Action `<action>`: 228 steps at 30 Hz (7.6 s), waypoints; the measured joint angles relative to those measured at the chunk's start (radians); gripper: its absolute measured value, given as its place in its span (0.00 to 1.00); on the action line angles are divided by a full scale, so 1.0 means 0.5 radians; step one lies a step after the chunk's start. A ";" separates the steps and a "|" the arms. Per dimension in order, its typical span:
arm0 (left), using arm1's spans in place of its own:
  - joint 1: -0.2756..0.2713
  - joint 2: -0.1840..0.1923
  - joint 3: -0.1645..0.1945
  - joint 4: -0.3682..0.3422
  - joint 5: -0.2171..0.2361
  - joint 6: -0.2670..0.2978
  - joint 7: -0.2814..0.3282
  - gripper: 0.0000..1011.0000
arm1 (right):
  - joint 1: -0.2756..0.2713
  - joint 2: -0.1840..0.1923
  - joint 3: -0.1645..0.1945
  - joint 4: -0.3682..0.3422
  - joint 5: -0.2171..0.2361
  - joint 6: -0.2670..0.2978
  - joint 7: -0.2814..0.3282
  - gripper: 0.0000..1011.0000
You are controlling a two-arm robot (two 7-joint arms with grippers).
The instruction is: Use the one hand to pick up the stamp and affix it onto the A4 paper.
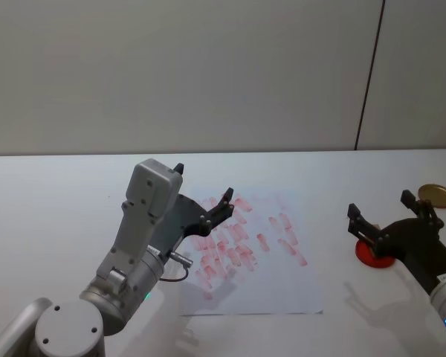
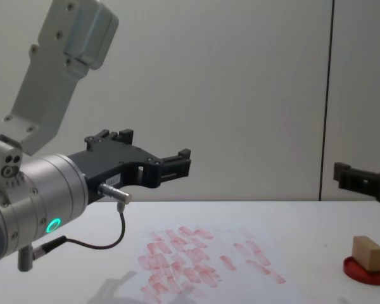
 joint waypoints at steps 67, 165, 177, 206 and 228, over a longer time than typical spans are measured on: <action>0.000 0.000 0.000 0.000 0.000 0.000 0.000 0.98 | 0.454 -0.340 0.024 0.617 -0.059 0.690 -0.306 0.36; 0.000 0.000 0.000 0.000 0.000 0.000 0.000 0.98 | 0.715 -0.756 -0.215 0.925 -0.329 1.008 -0.057 0.22; 0.000 0.000 0.000 0.000 0.000 0.000 0.000 0.98 | 0.761 -0.792 -0.223 1.032 -0.369 1.056 -0.060 0.22; 0.000 0.000 0.000 0.000 0.000 0.000 0.000 0.98 | 0.659 -0.753 -0.223 0.723 -0.445 0.920 -0.090 0.22; 0.000 0.000 0.000 0.000 0.000 0.000 0.000 0.98 | 0.438 -0.585 -0.059 0.283 -0.325 0.857 -0.341 0.22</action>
